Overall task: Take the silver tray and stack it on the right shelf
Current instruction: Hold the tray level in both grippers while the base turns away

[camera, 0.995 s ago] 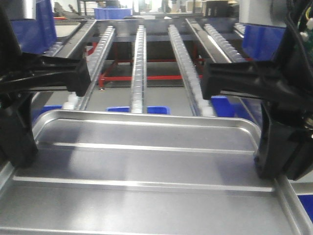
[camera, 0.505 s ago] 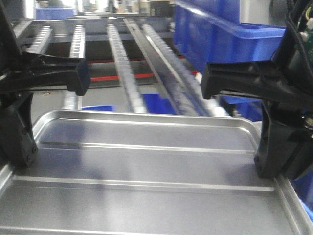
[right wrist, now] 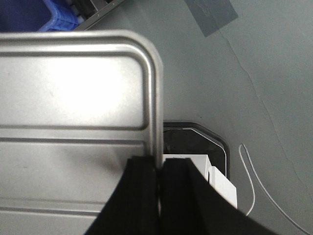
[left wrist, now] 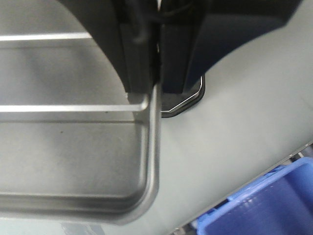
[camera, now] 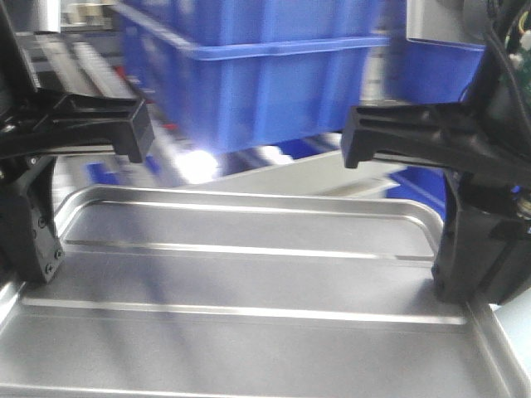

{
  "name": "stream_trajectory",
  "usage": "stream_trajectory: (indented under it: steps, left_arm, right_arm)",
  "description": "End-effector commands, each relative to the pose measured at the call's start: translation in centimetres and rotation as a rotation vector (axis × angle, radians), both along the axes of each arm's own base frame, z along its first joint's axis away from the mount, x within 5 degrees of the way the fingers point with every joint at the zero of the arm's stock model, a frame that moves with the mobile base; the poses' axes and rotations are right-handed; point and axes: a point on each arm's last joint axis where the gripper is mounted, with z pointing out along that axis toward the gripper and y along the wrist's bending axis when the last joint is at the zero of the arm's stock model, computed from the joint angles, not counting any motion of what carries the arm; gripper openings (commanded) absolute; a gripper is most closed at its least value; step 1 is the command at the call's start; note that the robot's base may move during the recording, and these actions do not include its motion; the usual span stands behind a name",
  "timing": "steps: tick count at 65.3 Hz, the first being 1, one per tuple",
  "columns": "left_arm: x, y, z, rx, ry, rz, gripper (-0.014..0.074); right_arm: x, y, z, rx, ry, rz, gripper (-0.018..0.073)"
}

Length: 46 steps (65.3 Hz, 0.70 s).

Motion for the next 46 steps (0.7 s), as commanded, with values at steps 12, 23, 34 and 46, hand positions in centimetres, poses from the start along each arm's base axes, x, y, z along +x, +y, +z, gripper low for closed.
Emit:
stream_trajectory:
  steps: [12, 23, 34, 46]
  left_arm:
    - [-0.07, 0.46, 1.23, 0.012, -0.041, -0.016, -0.0100]
    - [-0.07, 0.46, 1.23, 0.012, -0.041, -0.016, -0.0100]
    - [-0.07, 0.46, 1.23, 0.012, -0.041, -0.016, -0.0100]
    - [-0.07, 0.46, 1.23, 0.012, -0.041, -0.016, -0.0100]
  right_arm:
    - [0.29, -0.16, 1.26, -0.002, -0.057, 0.016, 0.0060]
    - [0.29, -0.16, 1.26, -0.002, -0.057, 0.016, 0.0060]
    - [0.29, -0.16, 1.26, -0.002, -0.057, 0.016, 0.0060]
    - [0.29, -0.16, 1.26, -0.002, -0.057, 0.016, 0.0060]
